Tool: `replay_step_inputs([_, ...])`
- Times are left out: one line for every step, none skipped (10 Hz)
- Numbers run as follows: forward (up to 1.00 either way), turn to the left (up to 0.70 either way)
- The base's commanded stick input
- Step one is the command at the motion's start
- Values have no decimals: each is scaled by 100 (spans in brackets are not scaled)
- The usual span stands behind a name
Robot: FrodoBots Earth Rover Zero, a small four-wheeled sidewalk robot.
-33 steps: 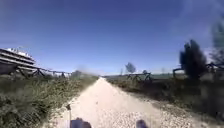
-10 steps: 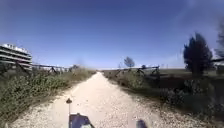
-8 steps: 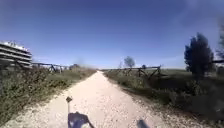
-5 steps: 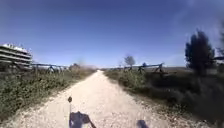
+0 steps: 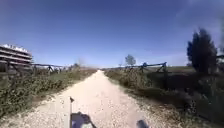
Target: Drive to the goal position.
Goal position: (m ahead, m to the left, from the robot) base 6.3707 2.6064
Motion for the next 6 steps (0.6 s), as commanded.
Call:
replay_step_inputs([50, 0])
replay_step_inputs([50, 0])
replay_step_inputs([50, 0])
replay_step_inputs([50, 0])
replay_step_inputs([50, 0])
replay_step_inputs([50, 0])
